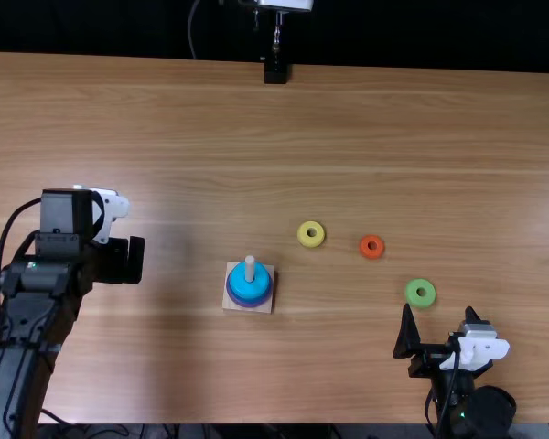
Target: Build the Hanoi tower: stack the rings onto the peg from bottom to top in this color order: purple, dark blue, light blue, dark green, light green, yellow, orange.
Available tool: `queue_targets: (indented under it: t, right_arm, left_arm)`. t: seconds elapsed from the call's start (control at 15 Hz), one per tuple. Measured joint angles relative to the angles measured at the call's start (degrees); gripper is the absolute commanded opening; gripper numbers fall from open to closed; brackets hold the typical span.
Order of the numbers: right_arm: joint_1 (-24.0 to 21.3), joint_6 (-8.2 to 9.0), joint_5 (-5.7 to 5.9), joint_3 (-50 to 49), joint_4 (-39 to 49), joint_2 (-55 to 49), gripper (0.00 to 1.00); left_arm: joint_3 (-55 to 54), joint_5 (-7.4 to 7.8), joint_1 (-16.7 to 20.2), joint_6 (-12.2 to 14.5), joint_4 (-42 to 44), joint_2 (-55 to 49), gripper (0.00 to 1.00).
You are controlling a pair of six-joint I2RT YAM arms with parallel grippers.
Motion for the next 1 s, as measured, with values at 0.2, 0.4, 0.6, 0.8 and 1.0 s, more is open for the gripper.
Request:
queue_targets:
  t: [0.2,0.4,0.6,0.8,1.0]
  right_arm:
    - [0.0,-0.02,0.0,0.02,-0.02,-0.02,1.0]
    - [0.0,-0.02,0.02,0.02,0.0,-0.02,1.0]
    - [0.0,0.02,0.04,0.02,-0.02,-0.02,1.0]
    - [0.0,-0.02,0.0,0.02,-0.02,0.0,1.0]
    - [0.0,-0.02,0.02,0.02,-0.02,-0.02,1.0]
  left_arm:
    - [0.0,-0.26,0.0,0.55,-0.26,4.13,1.0]
    - [0.0,-0.35,0.0,0.57,-2.08,7.41,1.0]
    - [0.13,-0.5,0.11,0.57,-2.14,10.54,1.0]
    - [2.14,0.04,1.9,0.57,-1.49,12.92,1.0]
    - [2.67,0.17,4.24,0.52,-1.31,13.88,1.0]
